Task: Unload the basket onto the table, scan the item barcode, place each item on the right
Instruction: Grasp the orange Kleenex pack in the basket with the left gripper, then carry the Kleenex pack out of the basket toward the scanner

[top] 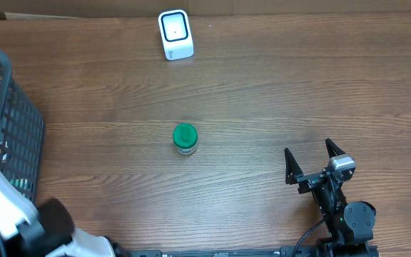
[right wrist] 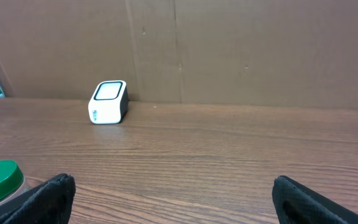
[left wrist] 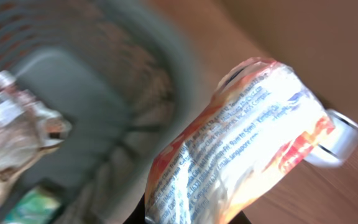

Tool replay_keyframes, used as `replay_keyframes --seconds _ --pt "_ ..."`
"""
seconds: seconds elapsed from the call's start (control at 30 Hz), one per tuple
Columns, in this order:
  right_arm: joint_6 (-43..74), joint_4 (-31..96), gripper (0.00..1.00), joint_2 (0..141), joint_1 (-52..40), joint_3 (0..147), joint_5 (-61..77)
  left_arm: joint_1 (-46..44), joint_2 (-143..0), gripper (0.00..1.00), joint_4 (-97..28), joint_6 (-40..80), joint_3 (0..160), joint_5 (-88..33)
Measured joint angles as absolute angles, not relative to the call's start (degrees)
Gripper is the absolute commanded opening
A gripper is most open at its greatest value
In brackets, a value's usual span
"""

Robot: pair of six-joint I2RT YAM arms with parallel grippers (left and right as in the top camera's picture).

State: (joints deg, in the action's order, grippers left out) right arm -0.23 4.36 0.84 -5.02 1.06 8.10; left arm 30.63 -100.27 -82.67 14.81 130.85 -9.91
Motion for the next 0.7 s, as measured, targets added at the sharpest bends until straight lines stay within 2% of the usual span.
replay_keyframes --seconds 0.13,0.3,0.7 --pt "-0.23 4.36 1.00 0.84 -5.02 1.06 8.10 20.56 -95.20 0.04 -85.71 14.83 131.87 -9.89" --pt "-0.21 4.34 1.00 0.84 -5.02 1.06 8.10 7.29 -95.55 0.05 -86.61 14.92 130.15 -9.67" --pt "-0.23 4.34 1.00 0.84 -5.02 1.06 8.10 -17.10 -104.31 0.04 -72.71 19.59 111.57 -9.23"
